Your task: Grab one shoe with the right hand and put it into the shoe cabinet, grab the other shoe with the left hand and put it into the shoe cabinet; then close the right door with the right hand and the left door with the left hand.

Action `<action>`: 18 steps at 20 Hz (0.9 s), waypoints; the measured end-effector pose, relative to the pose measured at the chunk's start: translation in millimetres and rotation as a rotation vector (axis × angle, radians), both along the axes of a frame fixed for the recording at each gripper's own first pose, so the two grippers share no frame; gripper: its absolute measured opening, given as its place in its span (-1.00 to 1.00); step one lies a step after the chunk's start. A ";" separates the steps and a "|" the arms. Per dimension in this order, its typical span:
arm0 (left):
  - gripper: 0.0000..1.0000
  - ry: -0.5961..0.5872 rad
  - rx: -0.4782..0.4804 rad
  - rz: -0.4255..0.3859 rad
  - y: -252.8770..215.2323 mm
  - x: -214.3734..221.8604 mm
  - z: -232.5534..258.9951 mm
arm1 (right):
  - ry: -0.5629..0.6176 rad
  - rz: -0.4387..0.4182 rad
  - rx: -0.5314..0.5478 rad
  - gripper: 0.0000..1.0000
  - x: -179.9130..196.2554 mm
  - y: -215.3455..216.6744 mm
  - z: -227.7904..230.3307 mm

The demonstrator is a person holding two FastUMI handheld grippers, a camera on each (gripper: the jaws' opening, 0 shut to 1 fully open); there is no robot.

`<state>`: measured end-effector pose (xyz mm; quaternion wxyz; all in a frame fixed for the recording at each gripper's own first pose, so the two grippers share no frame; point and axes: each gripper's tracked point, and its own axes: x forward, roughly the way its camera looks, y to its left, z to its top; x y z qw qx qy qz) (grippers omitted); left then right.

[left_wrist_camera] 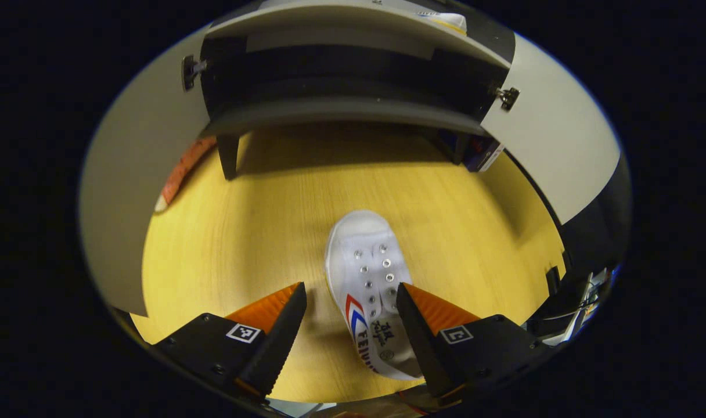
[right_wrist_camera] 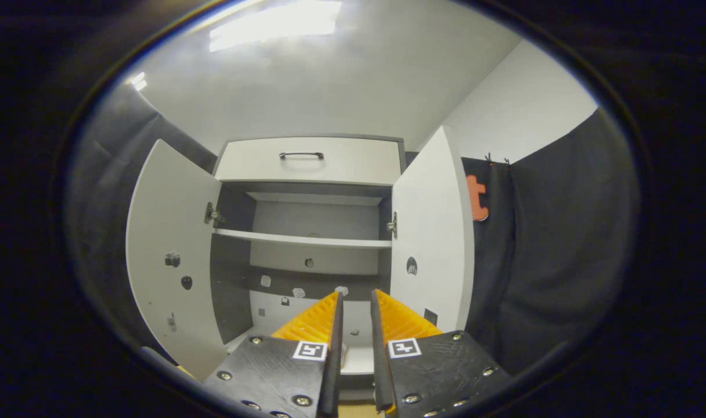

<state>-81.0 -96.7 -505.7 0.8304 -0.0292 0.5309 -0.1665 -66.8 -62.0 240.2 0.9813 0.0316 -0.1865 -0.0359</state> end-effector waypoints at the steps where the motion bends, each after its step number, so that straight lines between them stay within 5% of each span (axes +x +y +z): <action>1: 0.92 0.024 -0.006 0.008 -0.9 -5.6 -9.3 | -0.001 -0.014 -0.004 -0.53 -1.0 -4.4 -0.1; 6: 0.76 0.095 -0.089 0.065 -9.2 -21.2 -34.7 | -0.004 -0.061 -0.021 -0.53 -5.2 -15.4 -0.6; 8: 0.08 0.124 -0.118 0.086 -12.3 -25.4 -34.2 | 0.000 -0.077 -0.028 -0.53 -5.9 -20.8 -3.0; 13: -0.79 0.137 -0.140 0.168 -2.1 -18.0 -26.8 | 0.005 -0.083 -0.029 -0.53 -5.0 -22.1 -7.7; 16: -0.94 0.069 -0.046 0.092 7.7 -5.8 -12.4 | 0.003 -0.078 -0.027 -0.53 -3.6 -21.2 -8.0; 18: -0.96 -0.008 -0.063 0.066 7.8 7.5 15.1 | 0.001 -0.072 -0.024 -0.53 -2.7 -20.3 -8.6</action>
